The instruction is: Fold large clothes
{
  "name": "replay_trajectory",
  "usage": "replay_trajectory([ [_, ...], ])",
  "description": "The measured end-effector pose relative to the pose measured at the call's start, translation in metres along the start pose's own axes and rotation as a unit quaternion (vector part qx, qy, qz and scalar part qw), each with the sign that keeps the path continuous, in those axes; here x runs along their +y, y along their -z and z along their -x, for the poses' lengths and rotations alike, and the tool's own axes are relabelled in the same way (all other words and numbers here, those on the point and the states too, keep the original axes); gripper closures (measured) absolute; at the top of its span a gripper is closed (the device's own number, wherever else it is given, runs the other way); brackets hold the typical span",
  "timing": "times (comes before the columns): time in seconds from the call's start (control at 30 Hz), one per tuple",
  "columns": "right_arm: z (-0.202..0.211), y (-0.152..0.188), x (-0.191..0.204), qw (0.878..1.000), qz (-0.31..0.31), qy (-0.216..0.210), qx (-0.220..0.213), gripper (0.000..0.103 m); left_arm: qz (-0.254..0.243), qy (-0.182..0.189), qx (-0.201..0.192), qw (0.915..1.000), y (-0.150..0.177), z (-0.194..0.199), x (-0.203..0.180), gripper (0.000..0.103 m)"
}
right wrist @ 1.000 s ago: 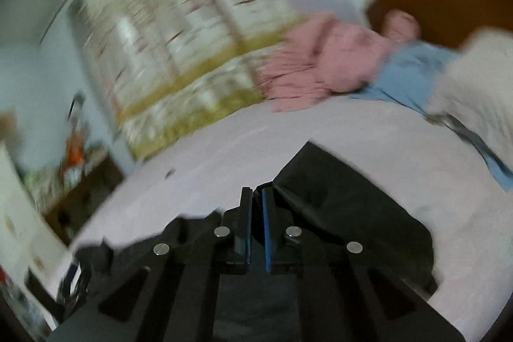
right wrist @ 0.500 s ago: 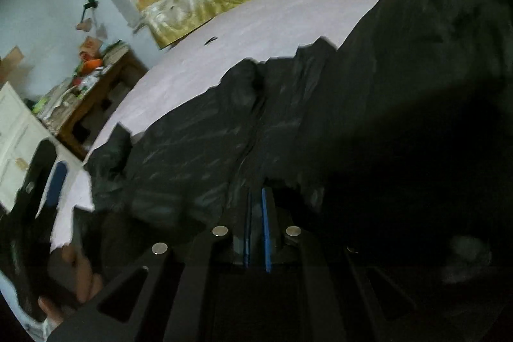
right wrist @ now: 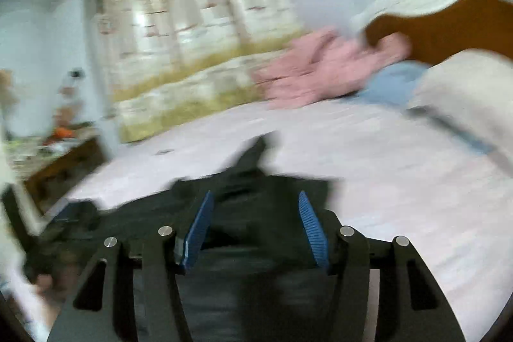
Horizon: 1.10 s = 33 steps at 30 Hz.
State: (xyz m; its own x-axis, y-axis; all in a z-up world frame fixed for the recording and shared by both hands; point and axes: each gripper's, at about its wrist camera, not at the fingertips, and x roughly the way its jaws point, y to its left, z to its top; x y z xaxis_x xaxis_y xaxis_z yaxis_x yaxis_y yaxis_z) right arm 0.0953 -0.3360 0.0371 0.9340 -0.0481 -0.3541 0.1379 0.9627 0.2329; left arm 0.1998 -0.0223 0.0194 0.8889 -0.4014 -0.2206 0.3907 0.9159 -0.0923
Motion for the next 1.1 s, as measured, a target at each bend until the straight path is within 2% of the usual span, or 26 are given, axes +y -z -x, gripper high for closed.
replay_trajectory([
  [0.07,0.008,0.0,-0.028,0.997,0.011,0.069,-0.011,0.045,-0.029,0.021,0.007,0.9993,-0.011,0.001,-0.028,0.002],
  [0.13,0.014,0.006,-0.05,0.996,0.009,0.086,-0.007,0.045,-0.076,0.034,0.02,0.9963,-0.02,-0.005,-0.062,0.002],
  [0.2,0.02,0.014,-0.068,0.995,-0.003,0.097,-0.011,0.045,-0.121,0.032,0.041,0.9913,-0.026,-0.019,-0.098,0.002],
  [0.33,0.014,0.029,-0.08,0.986,0.02,0.167,-0.016,0.045,-0.169,0.057,0.084,0.9803,-0.023,-0.053,-0.156,0.002],
  [0.37,0.01,0.032,-0.08,0.986,0.021,0.167,-0.013,0.045,-0.186,0.062,0.099,0.9755,-0.019,-0.065,-0.17,0.002],
  [0.4,0.004,0.034,-0.078,0.987,0.023,0.161,-0.008,0.045,-0.202,0.056,0.113,0.9712,-0.013,-0.076,-0.18,0.001],
  [0.47,0.0,0.035,-0.08,0.986,0.024,0.165,-0.001,0.045,-0.233,0.015,0.135,0.9629,-0.002,-0.1,-0.192,0.006],
  [0.53,-0.003,0.036,-0.075,0.985,0.032,0.168,-0.005,0.045,-0.215,0.003,0.144,0.9659,-0.002,-0.118,-0.189,0.012],
  [0.63,-0.009,0.038,-0.061,0.984,0.057,0.168,-0.005,0.045,-0.117,0.037,0.144,0.9819,-0.019,-0.134,-0.167,0.013],
  [0.67,-0.01,0.039,-0.057,0.984,0.065,0.166,-0.006,0.045,-0.086,0.051,0.143,0.9847,-0.024,-0.136,-0.158,0.013],
  [0.7,-0.009,0.039,-0.054,0.984,0.07,0.164,-0.008,0.045,-0.066,0.06,0.146,0.9853,-0.027,-0.138,-0.153,0.017],
  [0.77,-0.006,0.041,-0.05,0.984,0.078,0.161,-0.015,0.045,-0.064,0.057,0.167,0.9823,-0.027,-0.145,-0.148,0.035],
  [0.8,-0.006,0.041,-0.049,0.984,0.079,0.16,-0.017,0.045,-0.082,0.051,0.178,0.9792,-0.025,-0.148,-0.148,0.053],
  [0.83,-0.006,0.041,-0.048,0.984,0.079,0.158,-0.018,0.045,-0.103,0.046,0.182,0.9769,-0.023,-0.148,-0.149,0.078],
  [0.9,-0.006,0.041,-0.05,0.985,0.075,0.155,-0.016,0.045,-0.145,0.018,0.176,0.9735,-0.022,-0.142,-0.144,0.098],
  [1.1,-0.01,0.041,-0.057,0.987,0.061,0.149,-0.007,0.045,-0.13,-0.058,0.125,0.9819,-0.052,-0.106,-0.089,0.1],
])
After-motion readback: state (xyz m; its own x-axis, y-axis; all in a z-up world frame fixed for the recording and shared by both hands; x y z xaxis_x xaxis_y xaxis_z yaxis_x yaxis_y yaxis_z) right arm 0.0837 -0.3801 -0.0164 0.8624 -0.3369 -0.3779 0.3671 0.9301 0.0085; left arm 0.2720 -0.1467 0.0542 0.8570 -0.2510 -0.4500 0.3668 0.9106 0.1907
